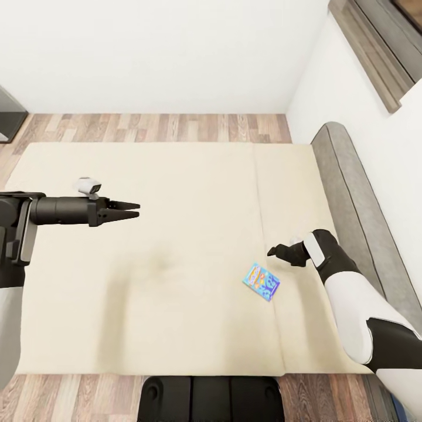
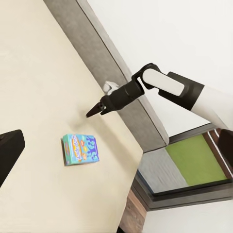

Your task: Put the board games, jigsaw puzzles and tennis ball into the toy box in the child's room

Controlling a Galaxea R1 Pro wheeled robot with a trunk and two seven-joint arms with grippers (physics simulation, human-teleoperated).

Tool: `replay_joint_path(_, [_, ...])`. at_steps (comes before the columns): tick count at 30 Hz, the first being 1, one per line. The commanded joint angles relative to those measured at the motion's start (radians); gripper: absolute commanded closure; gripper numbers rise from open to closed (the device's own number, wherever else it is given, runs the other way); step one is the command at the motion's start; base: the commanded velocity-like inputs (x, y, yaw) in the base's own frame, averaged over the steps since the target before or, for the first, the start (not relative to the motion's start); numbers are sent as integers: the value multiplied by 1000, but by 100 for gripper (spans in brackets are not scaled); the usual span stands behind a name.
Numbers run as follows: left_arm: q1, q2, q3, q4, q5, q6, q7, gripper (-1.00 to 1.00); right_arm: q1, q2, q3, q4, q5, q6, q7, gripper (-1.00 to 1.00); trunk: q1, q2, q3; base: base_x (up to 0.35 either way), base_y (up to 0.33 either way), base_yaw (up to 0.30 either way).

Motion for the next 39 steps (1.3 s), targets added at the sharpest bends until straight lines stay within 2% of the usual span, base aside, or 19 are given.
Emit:
replay_joint_path(1, [-1,1,0,0,0,11,-4,-100,0,0,-2,-1,-4,4,-2,-100,0,-2,-3,0,0,0])
replay_joint_path(39, [-3,6,9,0,3,11,-4,-100,-4,0,-2,-75,-7,40,-4,-100,0,-2,-65,0,0,0])
